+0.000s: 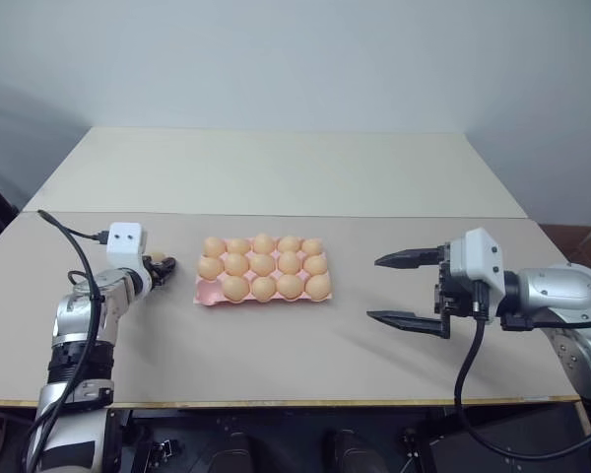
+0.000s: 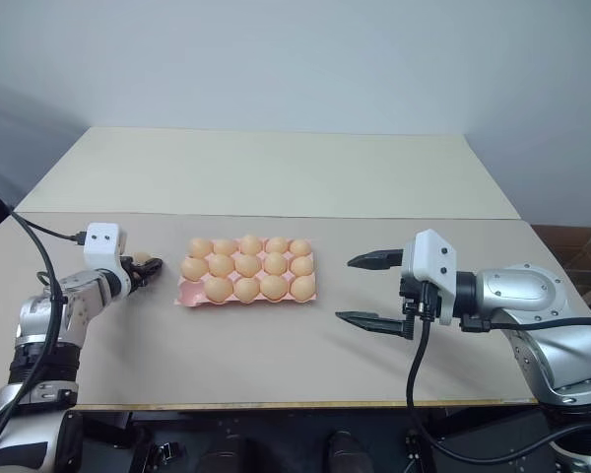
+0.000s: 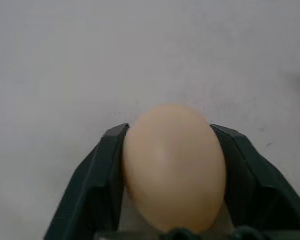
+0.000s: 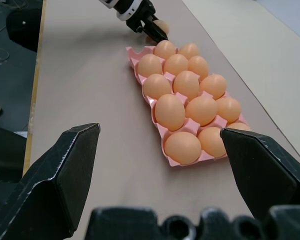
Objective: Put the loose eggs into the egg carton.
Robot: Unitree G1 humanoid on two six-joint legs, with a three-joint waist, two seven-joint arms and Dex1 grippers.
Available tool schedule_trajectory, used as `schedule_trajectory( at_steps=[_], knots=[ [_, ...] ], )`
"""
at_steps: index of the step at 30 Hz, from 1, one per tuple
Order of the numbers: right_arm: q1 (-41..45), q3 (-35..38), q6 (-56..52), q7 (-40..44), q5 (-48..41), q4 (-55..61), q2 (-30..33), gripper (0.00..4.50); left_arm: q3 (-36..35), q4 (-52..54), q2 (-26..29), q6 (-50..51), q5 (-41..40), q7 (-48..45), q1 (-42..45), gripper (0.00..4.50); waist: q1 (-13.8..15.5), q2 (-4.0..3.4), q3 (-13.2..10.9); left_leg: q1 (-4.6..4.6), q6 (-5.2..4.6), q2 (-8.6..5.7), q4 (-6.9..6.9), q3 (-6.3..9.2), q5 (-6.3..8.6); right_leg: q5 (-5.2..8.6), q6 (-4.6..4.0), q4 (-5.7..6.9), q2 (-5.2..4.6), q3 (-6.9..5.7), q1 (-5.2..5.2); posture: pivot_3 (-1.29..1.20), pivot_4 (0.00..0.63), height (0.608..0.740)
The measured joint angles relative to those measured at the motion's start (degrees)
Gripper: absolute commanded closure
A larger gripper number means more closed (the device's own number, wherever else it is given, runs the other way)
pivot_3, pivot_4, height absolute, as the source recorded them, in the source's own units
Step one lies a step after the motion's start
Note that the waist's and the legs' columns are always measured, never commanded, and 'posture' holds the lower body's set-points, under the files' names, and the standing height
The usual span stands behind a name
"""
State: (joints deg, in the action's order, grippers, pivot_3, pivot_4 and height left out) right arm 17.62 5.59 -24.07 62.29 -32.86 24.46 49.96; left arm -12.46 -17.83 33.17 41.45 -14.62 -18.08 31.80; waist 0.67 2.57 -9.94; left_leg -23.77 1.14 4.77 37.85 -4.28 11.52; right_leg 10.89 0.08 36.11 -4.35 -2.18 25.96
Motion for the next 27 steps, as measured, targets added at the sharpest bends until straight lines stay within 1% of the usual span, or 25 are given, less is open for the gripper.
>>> schedule_trajectory(
  at_steps=[1,3,7,10,13,15,19,21,22,23,27],
  knots=[
    [-0.1,0.0,0.0,-0.1,0.0,0.0,0.0,0.0,0.0,0.3,0.0,0.0,0.0,-0.3,-0.2,2.74,0.0,0.0,0.0,0.0,0.0,0.0,0.0,0.0,0.0,0.0,0.0,0.0,0.0,0.0,0.0,0.0,0.15,0.74],
    [-0.6,0.0,0.0,-0.4,0.0,0.6,0.0,0.0,0.0,2.2,0.7,0.3,-0.1,-1.1,-1.3,2.75,0.0,0.0,0.0,-0.01,0.0,0.0,0.0,0.0,0.0,0.0,0.0,-0.01,0.0,0.0,0.0,0.0,0.15,0.74],
    [-2.0,0.4,-0.1,-1.4,0.0,1.9,0.0,0.0,-0.5,11.9,4.4,0.3,-0.7,-4.4,-7.5,2.75,-0.3,0.0,0.0,-0.02,0.0,0.01,-0.01,0.0,0.0,0.0,0.0,0.0,-0.02,0.01,0.02,0.0,0.15,0.74],
    [-3.2,1.0,-0.4,-1.9,-0.1,3.2,0.1,0.0,-2.3,22.4,6.4,-1.8,-5.2,-12.2,-13.9,2.75,0.0,-0.01,0.0,-0.02,0.0,0.01,0.0,-0.01,0.0,0.01,-0.01,-0.01,-0.04,0.01,0.05,0.0,0.15,0.74],
    [-3.7,1.6,-1.0,-2.8,-0.3,4.6,0.1,0.0,-2.1,28.3,7.8,-3.1,-8.9,-19.3,-16.6,2.75,0.4,-0.01,0.0,0.0,0.01,0.02,0.0,-0.01,0.0,0.03,-0.03,0.0,-0.05,-0.02,0.02,0.0,0.15,0.74],
    [-4.4,2.2,-1.4,-3.3,-0.8,5.2,0.1,0.0,-1.4,30.1,8.5,-3.8,-10.9,-23.3,-16.8,2.75,0.6,-0.01,0.0,0.0,0.01,0.01,0.0,-0.01,0.0,0.04,-0.04,-0.02,-0.04,-0.02,0.01,0.0,0.15,0.74],
    [-4.8,2.2,-1.6,-4.0,-1.1,5.6,0.1,0.0,1.2,30.3,9.6,-3.0,-12.1,-26.3,-16.6,2.75,0.4,-0.01,0.0,-0.01,0.0,0.01,0.0,-0.01,0.0,0.04,-0.01,-0.02,-0.03,0.0,0.02,0.0,0.15,0.74],
    [-4.9,2.3,-1.6,-4.5,-1.2,5.9,0.1,0.0,2.7,30.0,10.3,-2.3,-12.0,-27.0,-16.2,2.04,0.2,-0.01,0.0,-0.01,0.0,0.01,0.0,0.0,0.0,0.03,0.0,-0.02,-0.02,0.01,0.02,0.0,0.15,0.74],
    [-5.0,2.3,-1.6,-4.8,-1.2,6.0,0.1,0.0,3.2,29.7,10.6,-2.3,-11.9,-27.2,-16.1,1.82,0.1,-0.01,0.0,0.0,0.0,0.01,0.0,-0.01,0.0,0.03,0.0,-0.02,-0.02,0.01,0.02,0.0,0.15,0.74],
    [-5.1,2.4,-1.6,-5.0,-1.2,6.1,0.1,0.0,3.7,29.3,11.0,-2.4,-11.9,-27.9,-16.1,1.51,0.1,-0.01,0.0,-0.01,0.0,0.01,0.0,-0.01,0.0,0.03,0.0,-0.02,-0.02,0.01,0.02,0.0,0.15,0.74],
    [-5.3,2.5,-1.6,-5.2,-1.2,6.1,0.1,0.0,3.9,29.1,11.5,-2.8,-11.9,-28.7,-16.1,0.19,0.0,-0.01,0.0,0.0,0.0,0.01,0.0,0.0,0.0,0.04,0.0,-0.02,-0.02,0.01,0.02,0.0,0.15,0.74]
  ],
)
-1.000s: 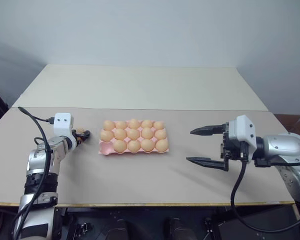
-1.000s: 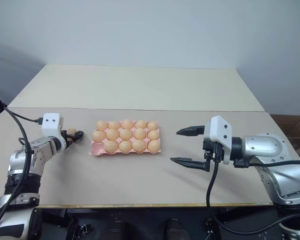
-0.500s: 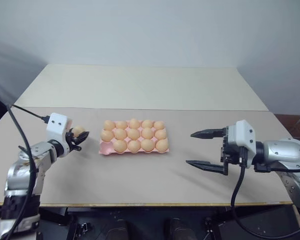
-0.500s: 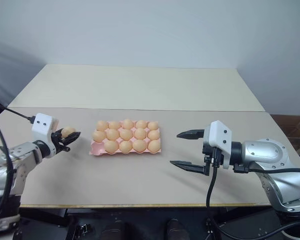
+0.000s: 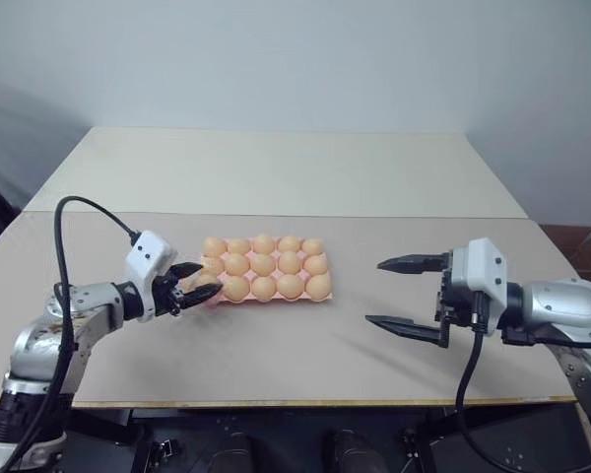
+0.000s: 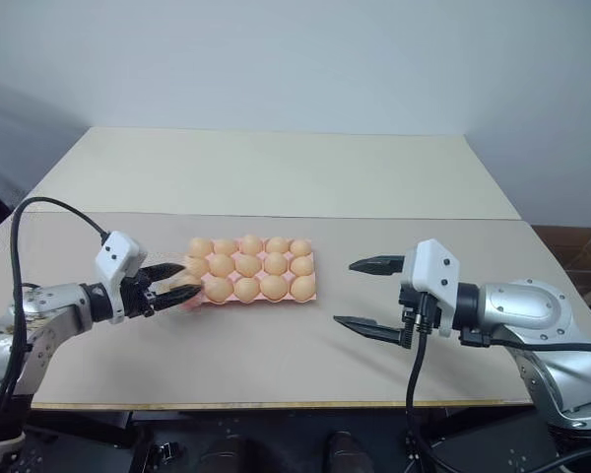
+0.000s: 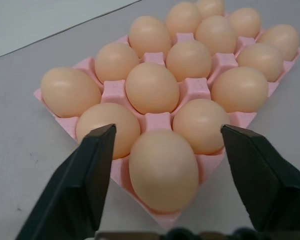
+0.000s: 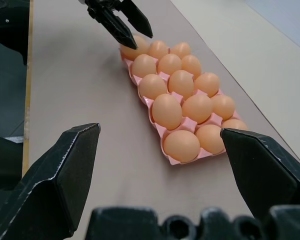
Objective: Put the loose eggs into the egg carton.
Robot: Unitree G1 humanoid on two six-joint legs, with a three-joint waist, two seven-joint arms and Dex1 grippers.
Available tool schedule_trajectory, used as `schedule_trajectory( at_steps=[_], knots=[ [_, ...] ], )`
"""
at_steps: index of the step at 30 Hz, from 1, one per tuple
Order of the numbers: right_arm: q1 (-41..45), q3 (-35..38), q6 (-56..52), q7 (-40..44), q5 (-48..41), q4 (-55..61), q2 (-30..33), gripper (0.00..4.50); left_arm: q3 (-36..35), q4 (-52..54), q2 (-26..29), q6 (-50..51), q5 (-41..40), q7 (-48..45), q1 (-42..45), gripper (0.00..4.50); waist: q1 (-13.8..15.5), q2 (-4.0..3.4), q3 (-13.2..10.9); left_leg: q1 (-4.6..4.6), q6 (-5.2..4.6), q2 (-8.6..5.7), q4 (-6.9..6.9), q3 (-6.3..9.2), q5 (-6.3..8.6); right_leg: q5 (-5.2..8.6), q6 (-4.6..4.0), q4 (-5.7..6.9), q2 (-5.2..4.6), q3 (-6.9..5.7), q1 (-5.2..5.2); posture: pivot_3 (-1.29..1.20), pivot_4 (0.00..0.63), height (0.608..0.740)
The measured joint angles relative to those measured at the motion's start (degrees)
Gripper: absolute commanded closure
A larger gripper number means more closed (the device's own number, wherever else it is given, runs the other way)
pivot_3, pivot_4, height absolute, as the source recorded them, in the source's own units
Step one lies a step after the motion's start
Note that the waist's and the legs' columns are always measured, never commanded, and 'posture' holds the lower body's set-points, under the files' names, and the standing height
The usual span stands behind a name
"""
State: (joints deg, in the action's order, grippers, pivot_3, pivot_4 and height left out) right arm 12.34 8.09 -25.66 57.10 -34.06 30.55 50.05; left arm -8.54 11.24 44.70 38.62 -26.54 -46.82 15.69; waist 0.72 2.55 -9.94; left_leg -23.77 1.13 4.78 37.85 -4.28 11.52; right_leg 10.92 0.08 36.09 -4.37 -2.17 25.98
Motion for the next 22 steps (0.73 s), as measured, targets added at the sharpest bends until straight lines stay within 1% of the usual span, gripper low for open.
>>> schedule_trajectory(
  at_steps=[1,4,6,8,11,13,14,18,22],
  knots=[
    [0.0,0.0,0.0,0.0,0.0,0.0,0.0,0.0,-0.3,0.0,0.0,-0.6,-0.1,0.0,0.0,0.04,0.0,0.0,0.0,0.0,0.0,0.0,0.0,0.0,0.0,0.0,0.0,0.0,0.0,0.0,0.0,0.0,0.15,0.74],
    [0.0,0.0,0.0,-0.1,0.0,0.0,0.0,0.0,-3.6,0.8,0.7,-1.4,-1.9,-1.5,-0.8,0.04,-0.1,0.0,0.0,-0.02,0.0,0.02,0.0,0.0,0.0,0.0,0.0,0.0,0.01,0.0,0.03,0.0,0.15,0.74],
    [0.1,0.2,0.0,0.1,-0.3,-0.2,0.0,0.0,-7.4,2.8,2.8,-1.4,-4.7,-4.5,-3.2,0.04,-0.4,0.0,0.0,-0.03,0.0,0.03,0.0,-0.01,0.0,0.0,-0.01,0.0,0.01,0.01,0.06,0.0,0.15,0.74],
    [0.8,0.1,0.0,0.4,-0.3,-0.9,0.0,0.0,-11.7,4.7,4.8,-2.9,-5.3,-6.8,-6.8,0.04,-0.5,-0.01,0.0,-0.01,0.0,0.03,-0.01,-0.01,0.0,0.02,-0.02,0.0,0.02,0.01,0.07,0.0,0.15,0.74],
    [2.6,-0.3,0.4,1.5,-0.1,-3.4,-0.1,0.0,-18.4,6.0,5.8,-4.9,-6.3,-10.0,-13.5,0.04,-0.6,-0.02,0.0,0.0,0.0,0.04,-0.01,-0.02,0.0,0.18,-0.29,0.0,0.0,0.01,0.07,0.0,0.15,0.74],
    [3.4,-0.8,0.7,2.1,0.2,-4.8,-0.1,0.0,-21.3,6.9,6.2,-4.8,-7.4,-11.4,-16.7,0.04,-0.5,-0.01,0.0,-0.01,0.0,0.05,-0.01,-0.02,0.0,0.21,-0.34,-0.01,0.0,0.0,0.09,0.0,0.15,0.74],
    [4.1,-1.0,1.3,2.8,0.4,-5.8,-0.1,0.0,-24.0,8.8,7.0,-4.4,-8.1,-12.5,-20.4,0.04,-0.5,-0.01,0.0,-0.01,0.01,0.05,-0.01,-0.03,0.01,0.22,-0.34,-0.02,-0.01,0.0,0.09,0.0,0.15,0.74],
    [5.4,-1.9,2.5,4.1,1.4,-8.4,-0.3,0.0,-30.9,13.8,6.5,-1.2,-12.7,-13.3,-26.4,0.04,0.0,-0.02,0.0,-0.04,0.01,0.04,-0.01,-0.04,0.01,0.22,-0.33,-0.05,-0.04,0.0,0.1,0.0,0.15,0.74],
    [5.9,-2.8,3.1,4.3,1.9,-9.9,-1.2,0.0,-34.7,18.0,5.5,-0.2,-14.9,-12.5,-30.6,0.04,0.0,-0.02,0.0,-0.01,0.01,0.05,-0.01,-0.04,0.01,0.23,-0.35,-0.02,-0.02,0.0,0.09,0.0,0.15,0.74]
  ],
)
